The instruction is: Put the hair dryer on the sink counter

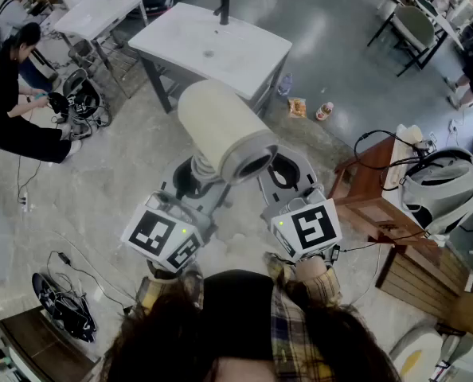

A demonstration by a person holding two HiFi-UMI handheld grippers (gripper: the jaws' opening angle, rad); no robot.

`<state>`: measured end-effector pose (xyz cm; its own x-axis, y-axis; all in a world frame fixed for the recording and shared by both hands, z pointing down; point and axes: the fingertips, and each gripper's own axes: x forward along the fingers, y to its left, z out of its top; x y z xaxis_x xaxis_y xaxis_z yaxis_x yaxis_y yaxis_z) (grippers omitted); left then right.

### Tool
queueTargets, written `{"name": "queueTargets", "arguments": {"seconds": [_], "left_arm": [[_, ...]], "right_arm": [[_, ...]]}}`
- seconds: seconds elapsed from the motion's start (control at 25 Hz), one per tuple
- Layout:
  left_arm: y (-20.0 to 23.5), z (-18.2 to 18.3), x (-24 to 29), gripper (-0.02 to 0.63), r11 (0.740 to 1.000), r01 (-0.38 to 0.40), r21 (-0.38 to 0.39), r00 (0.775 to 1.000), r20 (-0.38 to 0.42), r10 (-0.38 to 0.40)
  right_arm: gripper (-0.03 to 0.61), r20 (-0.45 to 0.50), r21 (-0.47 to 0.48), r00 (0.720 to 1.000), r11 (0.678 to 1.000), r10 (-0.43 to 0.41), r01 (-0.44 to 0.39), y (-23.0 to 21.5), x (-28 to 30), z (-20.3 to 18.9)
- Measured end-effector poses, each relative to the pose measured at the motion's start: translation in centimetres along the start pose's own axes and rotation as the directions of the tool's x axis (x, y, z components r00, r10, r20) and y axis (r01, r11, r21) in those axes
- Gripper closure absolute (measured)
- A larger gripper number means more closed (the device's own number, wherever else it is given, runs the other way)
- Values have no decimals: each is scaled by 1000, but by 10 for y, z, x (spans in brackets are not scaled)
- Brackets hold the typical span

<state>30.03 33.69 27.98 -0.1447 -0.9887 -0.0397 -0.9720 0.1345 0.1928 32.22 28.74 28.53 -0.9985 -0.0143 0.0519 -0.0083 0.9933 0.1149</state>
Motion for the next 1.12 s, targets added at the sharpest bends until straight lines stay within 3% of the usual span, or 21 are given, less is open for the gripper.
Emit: {"name": "queueTargets", "arguments": {"seconds": [0.76, 0.92, 1.12], "left_arm": [[-31, -16, 1, 428, 998, -67, 3, 998, -8, 67], [-27, -17, 2, 428, 997, -79, 22, 997, -12, 79], [-5, -17, 8, 428, 997, -72, -7, 997, -4, 72]], "right_arm": [[563, 49, 95, 999, 995, -7, 3, -28, -41, -20], [563, 46, 99, 999, 995, 5, -10, -29, -35, -22], [563, 32, 93, 999, 996, 14, -17, -32, -8, -25]]}}
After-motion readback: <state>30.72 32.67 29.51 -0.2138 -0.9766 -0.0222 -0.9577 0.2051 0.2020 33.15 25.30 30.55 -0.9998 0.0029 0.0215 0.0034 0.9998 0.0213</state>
